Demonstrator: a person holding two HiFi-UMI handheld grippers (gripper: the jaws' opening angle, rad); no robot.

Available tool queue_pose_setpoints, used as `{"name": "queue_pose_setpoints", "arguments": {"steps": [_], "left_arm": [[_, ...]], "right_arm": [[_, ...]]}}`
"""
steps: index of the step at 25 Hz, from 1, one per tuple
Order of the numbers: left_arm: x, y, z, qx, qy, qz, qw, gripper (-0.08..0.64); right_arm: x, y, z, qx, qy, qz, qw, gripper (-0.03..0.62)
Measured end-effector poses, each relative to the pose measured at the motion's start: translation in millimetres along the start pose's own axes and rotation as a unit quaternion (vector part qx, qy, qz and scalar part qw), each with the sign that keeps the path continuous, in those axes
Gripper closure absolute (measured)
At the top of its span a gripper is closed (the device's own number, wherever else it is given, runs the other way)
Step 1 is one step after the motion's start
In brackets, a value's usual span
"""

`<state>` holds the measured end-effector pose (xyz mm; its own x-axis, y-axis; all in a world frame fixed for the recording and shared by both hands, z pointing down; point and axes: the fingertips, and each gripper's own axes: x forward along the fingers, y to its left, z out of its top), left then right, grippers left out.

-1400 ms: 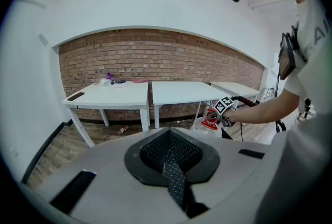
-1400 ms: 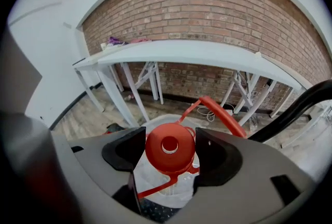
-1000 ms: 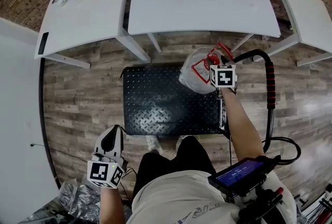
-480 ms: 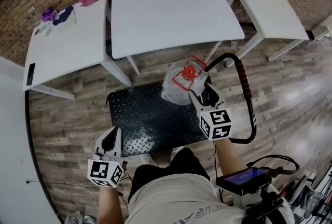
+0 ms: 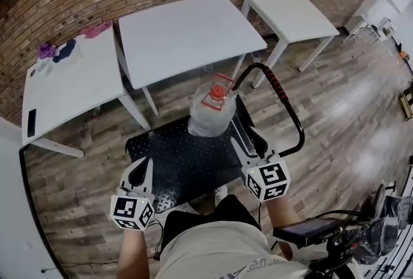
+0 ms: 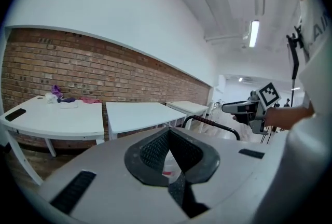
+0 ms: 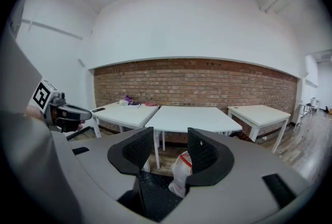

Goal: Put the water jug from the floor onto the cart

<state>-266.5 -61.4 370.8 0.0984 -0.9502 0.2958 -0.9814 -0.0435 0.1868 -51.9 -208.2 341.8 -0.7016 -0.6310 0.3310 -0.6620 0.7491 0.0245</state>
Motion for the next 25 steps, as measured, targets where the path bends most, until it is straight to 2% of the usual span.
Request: {"name": "queue_pose_setpoints", "arguments": {"steps": [3, 6, 14, 20, 25], "left_arm": [[-12, -6, 1, 0.010, -0.003, -0.021, 0.9997, 0.560], [-26, -14, 4, 0.012, -0.014, -0.028, 0.9994, 0.560], [-62, -31, 2, 0.019, -0.032, -0.008, 0.9993, 0.560], [-86, -92, -7, 0.036, -0.029, -0.017, 0.9988, 0.560], [-99, -134, -13, 0.055, -0.018, -0.036, 0.9977, 0.560]], "right_arm": [[-28, 14, 1, 0.004, -0.009, -0.016, 1.000, 0.395], [-52, 22, 2, 0.000, -0.019, -0.029, 0.999, 0.455], [-103, 29, -5, -0.007, -0.048, -0.036, 0.998, 0.536], [-165, 14, -26, 0.012, -0.063, -0.046, 0.997, 0.585], [-195, 10, -40, 0.031, -0.074, -0.051, 0.995, 0.586]]}}
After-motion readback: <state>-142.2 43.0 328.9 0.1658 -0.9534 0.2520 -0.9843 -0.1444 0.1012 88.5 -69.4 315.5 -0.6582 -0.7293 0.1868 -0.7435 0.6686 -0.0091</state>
